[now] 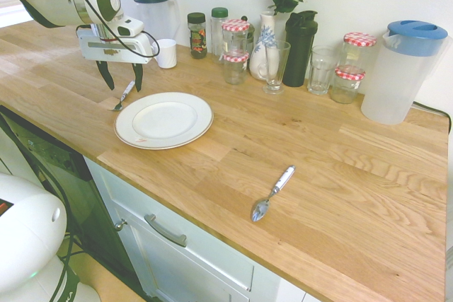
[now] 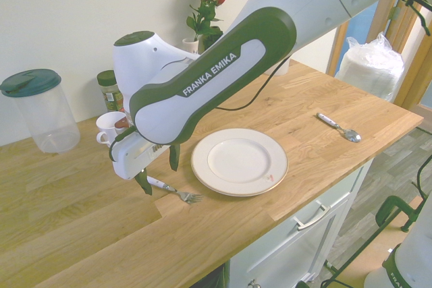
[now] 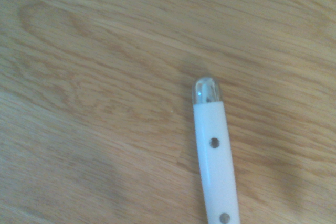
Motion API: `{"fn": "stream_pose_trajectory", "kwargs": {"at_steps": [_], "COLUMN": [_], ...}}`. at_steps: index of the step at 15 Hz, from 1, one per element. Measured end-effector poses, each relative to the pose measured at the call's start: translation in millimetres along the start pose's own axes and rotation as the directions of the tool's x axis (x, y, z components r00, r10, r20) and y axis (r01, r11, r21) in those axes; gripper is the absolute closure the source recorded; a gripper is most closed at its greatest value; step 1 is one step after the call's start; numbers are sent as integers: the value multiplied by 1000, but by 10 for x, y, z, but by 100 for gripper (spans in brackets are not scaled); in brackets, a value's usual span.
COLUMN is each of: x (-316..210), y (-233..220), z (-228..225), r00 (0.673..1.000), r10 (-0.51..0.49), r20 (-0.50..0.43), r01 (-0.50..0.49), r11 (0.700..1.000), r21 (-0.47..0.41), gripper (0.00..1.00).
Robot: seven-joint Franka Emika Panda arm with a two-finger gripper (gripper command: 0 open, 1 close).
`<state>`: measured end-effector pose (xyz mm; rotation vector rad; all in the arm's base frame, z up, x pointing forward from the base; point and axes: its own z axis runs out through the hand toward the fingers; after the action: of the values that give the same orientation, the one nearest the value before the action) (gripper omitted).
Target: Put the fork into the plate
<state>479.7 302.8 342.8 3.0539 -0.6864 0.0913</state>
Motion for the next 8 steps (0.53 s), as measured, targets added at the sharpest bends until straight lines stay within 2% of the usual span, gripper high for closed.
{"fn": "stream_pose_trajectory", "kwargs": {"at_steps": [8], "x": [58], "y": [-58], "z": [58], "r00": [1000], "r10": [6], "r20": [21], "r01": [-6], "r11": [1000], "r21": [2], "gripper": [100]}}
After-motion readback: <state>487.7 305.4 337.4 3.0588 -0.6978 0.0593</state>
